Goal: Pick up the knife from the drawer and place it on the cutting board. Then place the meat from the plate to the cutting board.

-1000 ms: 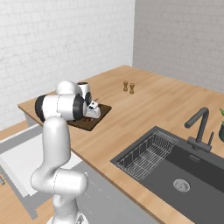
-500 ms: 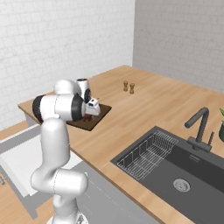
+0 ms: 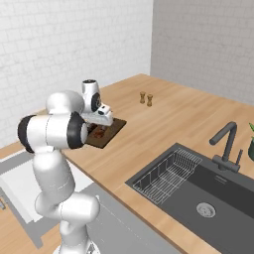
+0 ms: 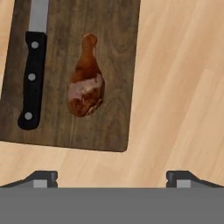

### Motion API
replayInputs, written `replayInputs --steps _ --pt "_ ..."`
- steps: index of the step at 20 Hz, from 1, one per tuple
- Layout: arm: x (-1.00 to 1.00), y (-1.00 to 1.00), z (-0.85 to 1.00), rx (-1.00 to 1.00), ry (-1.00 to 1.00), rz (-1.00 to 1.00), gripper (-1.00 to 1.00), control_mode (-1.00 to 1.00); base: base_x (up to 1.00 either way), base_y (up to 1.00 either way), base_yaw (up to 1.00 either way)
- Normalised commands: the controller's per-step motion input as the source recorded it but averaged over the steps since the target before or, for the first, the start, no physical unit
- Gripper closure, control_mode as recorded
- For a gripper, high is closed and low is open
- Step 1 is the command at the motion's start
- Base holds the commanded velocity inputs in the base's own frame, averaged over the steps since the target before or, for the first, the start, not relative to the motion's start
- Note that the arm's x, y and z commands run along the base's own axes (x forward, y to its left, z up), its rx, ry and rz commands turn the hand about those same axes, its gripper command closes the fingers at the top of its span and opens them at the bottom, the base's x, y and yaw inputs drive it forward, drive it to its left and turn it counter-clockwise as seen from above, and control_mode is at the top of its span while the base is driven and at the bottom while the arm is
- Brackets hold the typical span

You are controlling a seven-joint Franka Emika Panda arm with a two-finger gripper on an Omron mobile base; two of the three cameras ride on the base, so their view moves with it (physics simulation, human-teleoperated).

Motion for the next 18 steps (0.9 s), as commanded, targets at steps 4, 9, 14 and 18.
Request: replayInputs --steps 4,9,14,18 --pt "-1.0 -0.55 0.57 0.06 -0.11 0.0 -1.0 -1.0 0.0 0.0 0.0" --pt "-1.0 -0.21 0.63 0.02 -0.18 0.0 -1.0 -1.0 0.0 0.0 0.0" --pt "-1.0 0.0 0.84 0.0 -0.33 0.0 -1.0 -1.0 0.0 0.0 0.0" --pt "-0.96 0.0 0.9 0.03 -0.3 0.01 -1.0 -1.0 0.0 0.0 0.0"
